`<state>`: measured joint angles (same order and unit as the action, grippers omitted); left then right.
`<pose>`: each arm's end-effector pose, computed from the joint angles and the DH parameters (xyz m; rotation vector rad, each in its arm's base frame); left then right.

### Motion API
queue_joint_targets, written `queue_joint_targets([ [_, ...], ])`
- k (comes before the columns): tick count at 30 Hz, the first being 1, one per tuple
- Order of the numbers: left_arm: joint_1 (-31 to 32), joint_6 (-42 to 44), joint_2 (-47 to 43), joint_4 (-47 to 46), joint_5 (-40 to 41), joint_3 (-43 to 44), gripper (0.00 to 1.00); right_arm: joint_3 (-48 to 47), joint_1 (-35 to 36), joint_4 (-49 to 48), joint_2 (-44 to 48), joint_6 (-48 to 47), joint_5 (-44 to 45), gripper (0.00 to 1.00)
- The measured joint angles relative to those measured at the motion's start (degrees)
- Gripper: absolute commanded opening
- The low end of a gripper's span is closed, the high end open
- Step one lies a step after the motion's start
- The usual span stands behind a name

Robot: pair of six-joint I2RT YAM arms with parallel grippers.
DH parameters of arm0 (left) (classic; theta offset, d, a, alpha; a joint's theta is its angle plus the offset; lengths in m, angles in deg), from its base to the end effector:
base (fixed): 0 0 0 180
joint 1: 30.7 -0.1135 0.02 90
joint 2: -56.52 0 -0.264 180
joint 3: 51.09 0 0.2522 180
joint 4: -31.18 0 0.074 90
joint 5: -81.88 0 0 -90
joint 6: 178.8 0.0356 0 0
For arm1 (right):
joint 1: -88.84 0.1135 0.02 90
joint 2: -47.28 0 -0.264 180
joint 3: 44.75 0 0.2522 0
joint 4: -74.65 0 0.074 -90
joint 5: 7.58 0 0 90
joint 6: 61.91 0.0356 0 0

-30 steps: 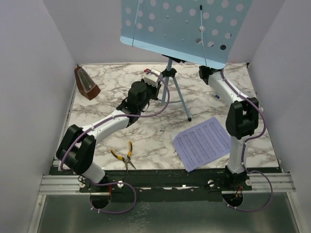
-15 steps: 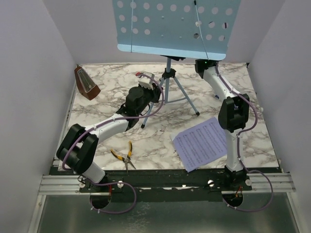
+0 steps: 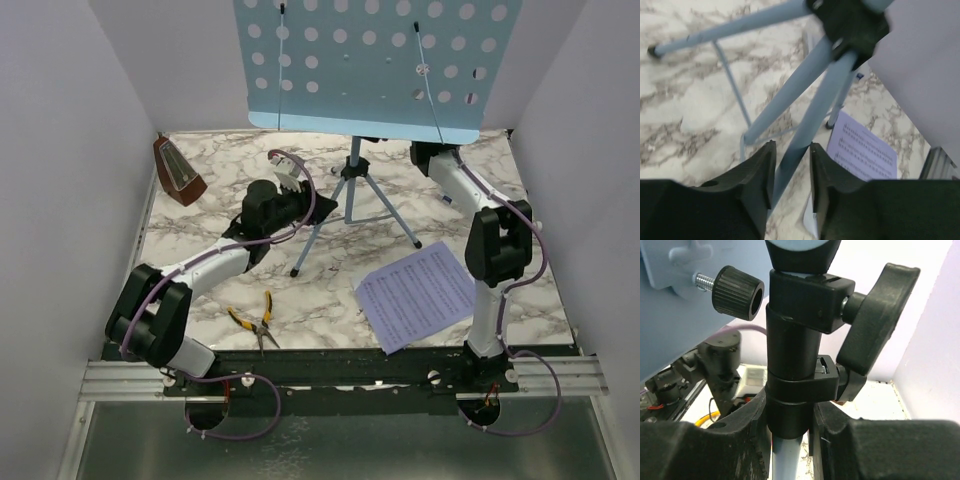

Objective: Set up the instrument practice props

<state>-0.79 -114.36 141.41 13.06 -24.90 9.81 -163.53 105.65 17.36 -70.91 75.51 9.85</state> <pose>0.2848 -0.1757 0.2629 0.2989 1.7385 -0.9627 0.4132 0.1603 0.4205 -1.1498 0.8576 1.2926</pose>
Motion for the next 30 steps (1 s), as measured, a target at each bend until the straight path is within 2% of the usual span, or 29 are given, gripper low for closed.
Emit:
queue_joint_targets([
  [3, -3.8, -4.4, -0.1, 6.7, -6.6, 0.3, 0.57, 2.5, -0.9, -1.7, 1.6, -0.1, 0.5, 0.00],
  [6, -6.3, -7.3, 1.1, 12.0, -10.8, 0.6, 0.65, 3.1, -2.9, -2.4, 1.7, -0.5, 1.5, 0.01],
  [10, -6.5, -10.3, 2.5, 13.9, -15.8, 3.2, 0.84, 3.6, -4.5, -2.0, 1.7, -0.9, 2.4, 0.01],
  [11, -6.4, -10.9, 2.9, 13.9, -16.9, 4.5, 0.86, 3.6, -4.7, -1.7, 1.7, -1.2, 2.6, 0.01],
  [14, -6.2, -12.2, 3.9, 13.1, -18.5, 8.0, 0.86, 3.6, -4.6, -0.7, 1.7, -2.4, 3.2, 0.01],
  [16, -6.2, -13.0, 4.3, 12.0, -18.4, 9.5, 0.78, 3.6, -4.3, 0.2, 1.7, -3.3, 3.8, 0.01],
  [19, -6.2, -14.9, 4.4, 10.7, -15.4, 10.4, 0.73, 4.2, -3.5, 2.6, 1.8, -6.5, 6.3, 0.01],
  [25, -4.9, -16.9, 3.8, 9.0, -7.8, 8.9, 0.64, 5.0, 0.0, 13.9, 2.9, -19.7, 16.8, 0.01],
  [26, -4.5, -17.1, 3.6, 8.8, -7.2, 8.5, 0.64, 5.0, 0.5, 15.3, 2.9, -21.3, 18.3, 0.01],
  [30, -2.2, -18.6, 3.4, 7.5, -5.7, 7.3, 0.77, 5.2, 3.1, 22.0, 4.0, -28.7, 27.2, 0.01],
])
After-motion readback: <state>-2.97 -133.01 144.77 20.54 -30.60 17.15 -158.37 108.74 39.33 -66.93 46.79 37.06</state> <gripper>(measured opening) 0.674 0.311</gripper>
